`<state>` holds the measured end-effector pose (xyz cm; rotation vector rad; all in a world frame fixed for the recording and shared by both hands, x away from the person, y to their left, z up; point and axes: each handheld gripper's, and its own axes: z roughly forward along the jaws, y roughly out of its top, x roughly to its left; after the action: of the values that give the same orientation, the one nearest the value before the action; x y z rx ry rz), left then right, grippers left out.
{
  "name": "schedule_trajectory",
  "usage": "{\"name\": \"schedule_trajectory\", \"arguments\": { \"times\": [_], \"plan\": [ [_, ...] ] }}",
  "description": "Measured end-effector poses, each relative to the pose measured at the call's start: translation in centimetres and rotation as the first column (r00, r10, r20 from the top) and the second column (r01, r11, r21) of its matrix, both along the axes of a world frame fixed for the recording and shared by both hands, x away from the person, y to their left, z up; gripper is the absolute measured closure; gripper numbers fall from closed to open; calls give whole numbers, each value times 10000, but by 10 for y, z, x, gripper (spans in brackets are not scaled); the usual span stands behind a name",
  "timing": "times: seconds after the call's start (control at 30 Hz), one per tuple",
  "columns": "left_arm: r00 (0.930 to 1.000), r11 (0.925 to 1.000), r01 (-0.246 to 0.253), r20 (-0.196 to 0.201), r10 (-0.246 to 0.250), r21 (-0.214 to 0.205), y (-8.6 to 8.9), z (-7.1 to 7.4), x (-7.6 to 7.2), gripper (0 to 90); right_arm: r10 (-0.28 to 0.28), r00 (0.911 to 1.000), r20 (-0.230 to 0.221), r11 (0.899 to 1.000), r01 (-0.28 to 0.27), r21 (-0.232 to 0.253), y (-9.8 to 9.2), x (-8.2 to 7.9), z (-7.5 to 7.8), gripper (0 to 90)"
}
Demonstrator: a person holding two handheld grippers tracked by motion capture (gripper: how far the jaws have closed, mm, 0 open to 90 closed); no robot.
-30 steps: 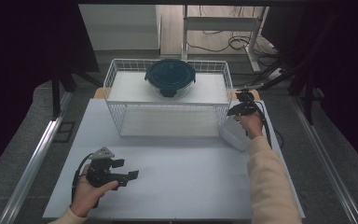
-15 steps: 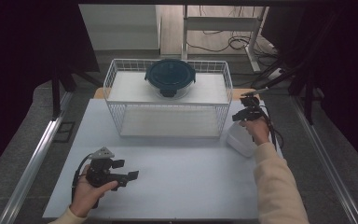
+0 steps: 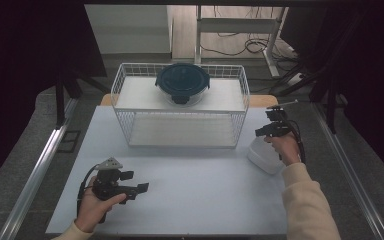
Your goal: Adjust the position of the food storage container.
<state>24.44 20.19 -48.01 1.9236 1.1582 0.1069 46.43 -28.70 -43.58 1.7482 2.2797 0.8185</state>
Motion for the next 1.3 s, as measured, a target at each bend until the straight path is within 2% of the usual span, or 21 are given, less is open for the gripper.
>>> {"name": "schedule_trajectory", "arguments": {
  "times": [0.1,0.17,0.27,0.37,0.57,0.83,1.1,1.3],
  "plan": [
    [10000,10000,-5,2,5,20,0,0,0,199,-76,9993,369,9997,67,242,-10,-4,8,888],
    [10000,10000,-5,4,5,32,1,0,0,199,-44,9979,653,9999,37,114,-18,-6,13,887],
    [10000,10000,8,-9,-8,59,0,-1,0,200,128,9951,980,9998,-113,-160,-30,-5,17,887],
    [10000,10000,-7,-16,7,87,0,-1,0,200,274,9942,1038,9970,-197,-745,-40,0,17,888],
    [9999,9999,-112,-61,113,89,2,-2,1,200,606,9957,701,9842,-479,-1704,-54,13,7,888],
    [9999,9998,-149,-86,150,116,3,-4,1,201,930,9956,87,9669,-882,-2396,-59,15,-9,888],
    [9999,9999,-73,-69,74,123,3,-3,1,201,1494,9884,-260,9564,-1512,-2499,-51,1,-9,889],
    [10000,10000,-17,-49,18,93,2,-3,0,201,1714,9845,-379,9664,-1755,-1880,-38,-22,-12,890]
  ]
}}
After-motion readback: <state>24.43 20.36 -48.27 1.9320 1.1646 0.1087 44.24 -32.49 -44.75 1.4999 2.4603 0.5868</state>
